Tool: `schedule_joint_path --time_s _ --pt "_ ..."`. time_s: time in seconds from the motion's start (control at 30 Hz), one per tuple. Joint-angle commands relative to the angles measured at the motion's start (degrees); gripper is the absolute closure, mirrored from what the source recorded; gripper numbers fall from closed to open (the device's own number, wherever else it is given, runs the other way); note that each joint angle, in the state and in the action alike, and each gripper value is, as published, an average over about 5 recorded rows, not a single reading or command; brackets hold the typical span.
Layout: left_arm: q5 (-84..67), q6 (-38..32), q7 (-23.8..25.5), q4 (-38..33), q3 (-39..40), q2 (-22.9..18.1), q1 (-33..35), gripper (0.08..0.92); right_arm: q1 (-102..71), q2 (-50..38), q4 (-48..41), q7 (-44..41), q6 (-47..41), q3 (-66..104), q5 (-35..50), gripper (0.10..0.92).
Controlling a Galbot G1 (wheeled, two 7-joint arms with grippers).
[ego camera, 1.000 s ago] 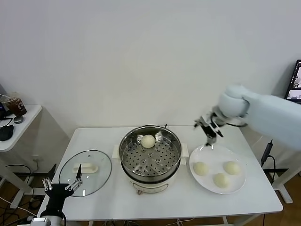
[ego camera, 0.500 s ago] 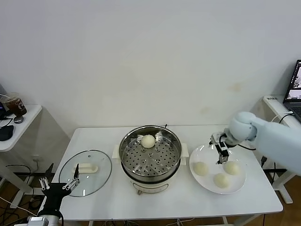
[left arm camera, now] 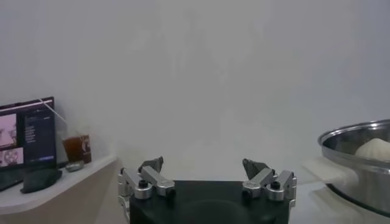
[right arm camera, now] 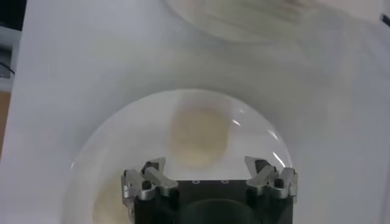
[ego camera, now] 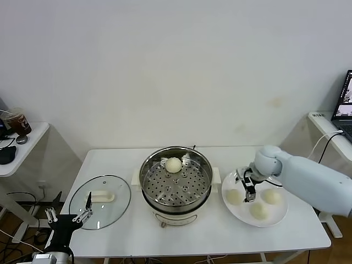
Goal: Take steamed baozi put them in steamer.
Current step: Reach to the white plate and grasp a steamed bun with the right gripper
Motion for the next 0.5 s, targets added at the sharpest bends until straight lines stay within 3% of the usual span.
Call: schedule_joint_path --time_s 0.03,0.23,0.5 --pt "0.0 -0.1 0.0 0.0 -0.1 0.0 0.1 0.177 -3.5 3.0 -3.0 0.3 0.1 2.0 -1.3 0.204" --pt "-0.2 -0.1 0.0 -0.7 -0.6 -0.1 0.3 0.177 -3.8 3.5 -3.6 0.1 -0.3 2.5 -1.3 0.265" --pt "-0.2 -0.1 -0.1 -1.3 -0.7 -0.2 0.6 0.177 -3.0 2.9 -2.9 -1.4 0.0 3.2 -2.0 0.448"
